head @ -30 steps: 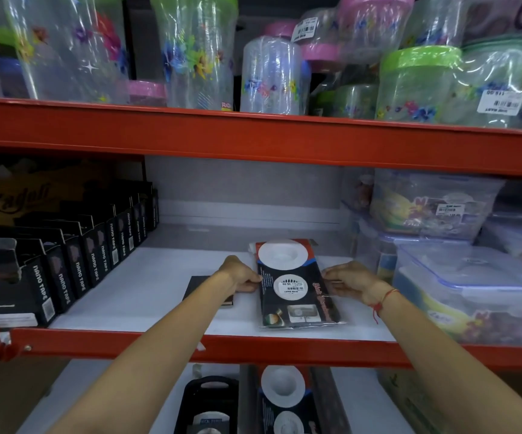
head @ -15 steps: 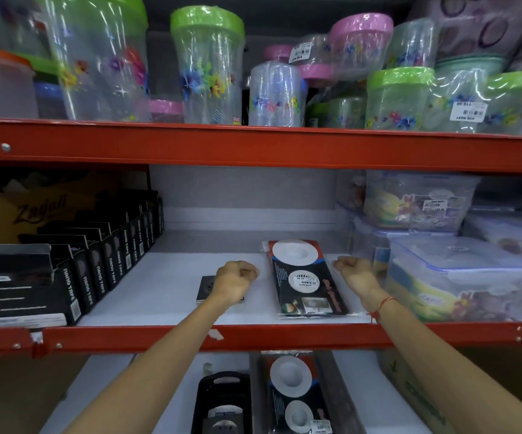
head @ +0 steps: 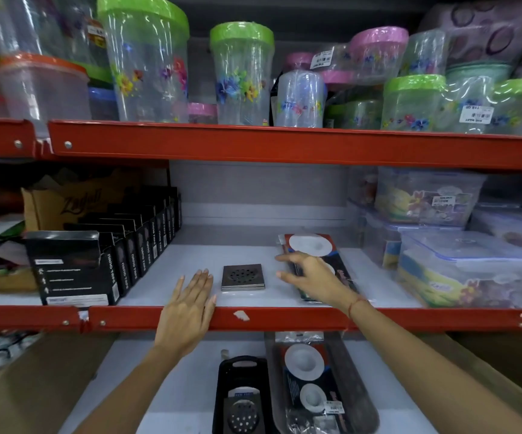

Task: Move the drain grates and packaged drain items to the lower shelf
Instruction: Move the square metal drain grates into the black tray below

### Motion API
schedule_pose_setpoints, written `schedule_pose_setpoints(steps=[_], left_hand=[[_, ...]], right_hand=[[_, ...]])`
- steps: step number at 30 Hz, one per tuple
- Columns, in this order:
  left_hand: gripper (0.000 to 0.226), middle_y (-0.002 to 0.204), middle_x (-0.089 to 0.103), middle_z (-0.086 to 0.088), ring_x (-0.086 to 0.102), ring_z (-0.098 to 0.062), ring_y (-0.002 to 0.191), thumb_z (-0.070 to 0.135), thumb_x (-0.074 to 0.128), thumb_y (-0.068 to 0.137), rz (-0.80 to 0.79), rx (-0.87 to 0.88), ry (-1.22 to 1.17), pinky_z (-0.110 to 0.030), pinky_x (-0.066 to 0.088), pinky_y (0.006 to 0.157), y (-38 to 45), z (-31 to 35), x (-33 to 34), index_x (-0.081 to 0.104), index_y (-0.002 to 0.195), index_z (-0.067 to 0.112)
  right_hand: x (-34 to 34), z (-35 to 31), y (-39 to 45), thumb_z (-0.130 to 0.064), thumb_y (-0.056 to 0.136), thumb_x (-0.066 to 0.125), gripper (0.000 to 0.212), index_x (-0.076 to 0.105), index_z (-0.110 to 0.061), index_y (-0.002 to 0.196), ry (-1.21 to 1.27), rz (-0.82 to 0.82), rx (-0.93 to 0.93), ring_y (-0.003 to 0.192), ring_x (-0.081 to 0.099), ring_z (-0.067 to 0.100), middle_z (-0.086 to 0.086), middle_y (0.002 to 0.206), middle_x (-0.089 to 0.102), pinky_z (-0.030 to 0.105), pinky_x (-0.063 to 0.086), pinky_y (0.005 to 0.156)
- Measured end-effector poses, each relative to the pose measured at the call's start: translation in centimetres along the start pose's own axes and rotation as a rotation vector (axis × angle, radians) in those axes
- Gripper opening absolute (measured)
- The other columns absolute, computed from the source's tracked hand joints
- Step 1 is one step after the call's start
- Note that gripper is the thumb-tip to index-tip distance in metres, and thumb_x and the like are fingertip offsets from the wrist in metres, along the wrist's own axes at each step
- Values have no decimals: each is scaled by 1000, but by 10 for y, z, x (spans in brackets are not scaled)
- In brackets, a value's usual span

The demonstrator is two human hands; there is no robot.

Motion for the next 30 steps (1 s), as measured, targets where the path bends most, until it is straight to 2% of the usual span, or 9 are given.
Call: schedule_pose_setpoints(steps=[4, 6, 9, 12, 16, 19, 24, 28, 30], left_hand=[[70, 130, 64, -14, 59, -25, 124, 36, 6, 104, 67, 9, -13, -36, 23, 114, -4, -2, 9, 62, 126, -1], [65, 125, 67, -14, 63, -25, 119, 32, 12, 105, 153, 22, -22, -36, 30, 111, -4, -3, 9, 65, 122, -2], [55, 120, 70, -14, 67, -25, 113, 25, 21, 104, 319, 68, -28, -37, 38, 107, -2, -4, 11, 68, 117, -1], [47, 119, 70, -12, 68, -23, 111, 20, 29, 101, 448, 112, -30, -37, 44, 103, -1, -5, 12, 69, 116, 1], [45, 123, 68, -11, 64, -22, 116, 18, 31, 99, 511, 138, -9, -36, 44, 105, -1, -7, 16, 66, 120, 1], [45, 127, 65, -10, 61, -21, 120, 18, 30, 98, 535, 142, 5, -35, 41, 109, -2, -8, 16, 64, 123, 1], [45, 128, 64, -10, 60, -21, 121, 18, 31, 98, 562, 145, 11, -35, 40, 110, -3, -8, 17, 63, 124, 1], [44, 127, 65, -10, 61, -21, 120, 18, 32, 97, 568, 134, 22, -36, 43, 107, -3, -7, 16, 65, 123, 2], [44, 124, 67, -11, 64, -21, 117, 17, 33, 97, 566, 126, 35, -37, 44, 105, -3, -5, 13, 66, 121, 1]], right_hand=[[29, -19, 34, -39, 87, 64, 51, 54, -19, 133, -105, -188, -70, 132, 45, 19, 2, 142, 51, 29, 33, 107], [43, -21, 53, -42, 85, 65, 56, 51, -21, 135, -146, -287, -58, 136, 39, 21, 2, 147, 46, 36, 29, 112], [62, -16, 81, -43, 80, 71, 69, 45, -22, 140, -176, -413, 6, 140, 33, 23, 1, 152, 39, 38, 26, 113], [76, -4, 102, -49, 73, 75, 86, 37, -21, 145, -248, -521, 49, 142, 29, 23, 0, 155, 33, 40, 24, 116], [91, 15, 114, -55, 66, 78, 102, 28, -20, 148, -307, -655, 103, 142, 31, 21, -1, 155, 32, 39, 23, 118], [95, 25, 118, -55, 62, 80, 105, 29, -21, 148, -253, -663, 133, 138, 38, 19, -3, 152, 38, 32, 26, 116], [87, 31, 118, -58, 55, 82, 112, 29, -23, 148, -157, -601, 137, 137, 38, 16, -5, 153, 37, 24, 25, 110], [68, 18, 103, -63, 53, 81, 113, 32, -22, 147, -77, -529, 105, 137, 40, 15, -5, 152, 40, 20, 27, 103], [55, 5, 85, -66, 50, 79, 116, 33, -22, 147, -38, -511, 80, 137, 40, 13, -7, 152, 39, 20, 27, 105]])
Point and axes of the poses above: each hand's wrist, its own y-axis towards the middle knuckle, its own x-axis out of the palm, z = x × y, the point moved 7 cm from there along y, towards the middle knuckle
